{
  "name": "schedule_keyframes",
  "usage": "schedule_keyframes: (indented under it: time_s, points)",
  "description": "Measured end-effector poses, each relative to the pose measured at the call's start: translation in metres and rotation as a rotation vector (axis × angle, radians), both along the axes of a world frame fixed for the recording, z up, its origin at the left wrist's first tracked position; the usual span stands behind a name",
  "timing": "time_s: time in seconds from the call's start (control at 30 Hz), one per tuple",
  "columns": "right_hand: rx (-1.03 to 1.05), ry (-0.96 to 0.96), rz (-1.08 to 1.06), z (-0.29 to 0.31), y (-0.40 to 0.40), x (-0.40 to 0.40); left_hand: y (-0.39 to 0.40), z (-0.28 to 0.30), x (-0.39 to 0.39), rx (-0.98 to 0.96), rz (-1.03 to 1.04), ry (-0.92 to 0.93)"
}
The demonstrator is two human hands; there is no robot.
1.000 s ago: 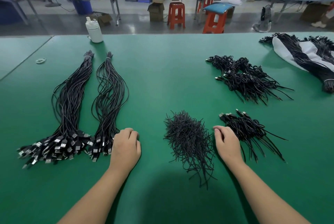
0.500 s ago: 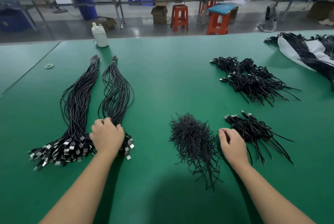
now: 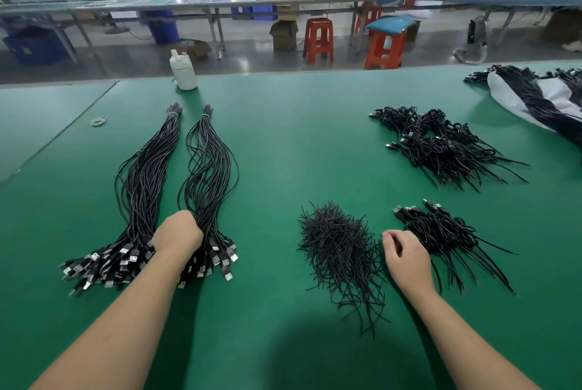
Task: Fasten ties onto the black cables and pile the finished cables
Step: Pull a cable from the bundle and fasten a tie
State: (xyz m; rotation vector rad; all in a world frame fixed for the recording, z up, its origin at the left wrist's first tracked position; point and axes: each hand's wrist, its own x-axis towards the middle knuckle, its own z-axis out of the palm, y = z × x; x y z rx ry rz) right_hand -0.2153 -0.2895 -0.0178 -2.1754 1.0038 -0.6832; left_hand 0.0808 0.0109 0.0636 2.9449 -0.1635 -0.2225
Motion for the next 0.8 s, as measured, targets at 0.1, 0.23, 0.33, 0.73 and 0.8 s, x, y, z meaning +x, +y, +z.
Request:
schedule_keyframes:
  time_s: [0.1, 0.23, 0.33, 0.73, 0.8]
  points:
    - [0.003, -0.004, 0.004, 0.001, 0.0, 0.0, -0.005, 0.006, 0.001, -0.097, 0.021, -0.004]
    - [0.007, -0.006, 0.005, 0.001, 0.001, 0.0, -0.013, 0.015, 0.007, -0.519, 0.079, 0.148]
    - [0.012, -0.004, 0.001, 0.002, 0.001, 0.0, -0.017, 0.023, 0.0, -0.567, -0.032, 0.161]
    - [0.033, -0.015, -0.005, 0.007, 0.003, -0.001, -0.043, 0.029, -0.087, -0.172, -0.731, 0.658]
    - [0.043, -0.029, -0.011, 0.008, 0.003, -0.001, -0.046, 0.031, -0.101, -0.032, -0.898, 0.763]
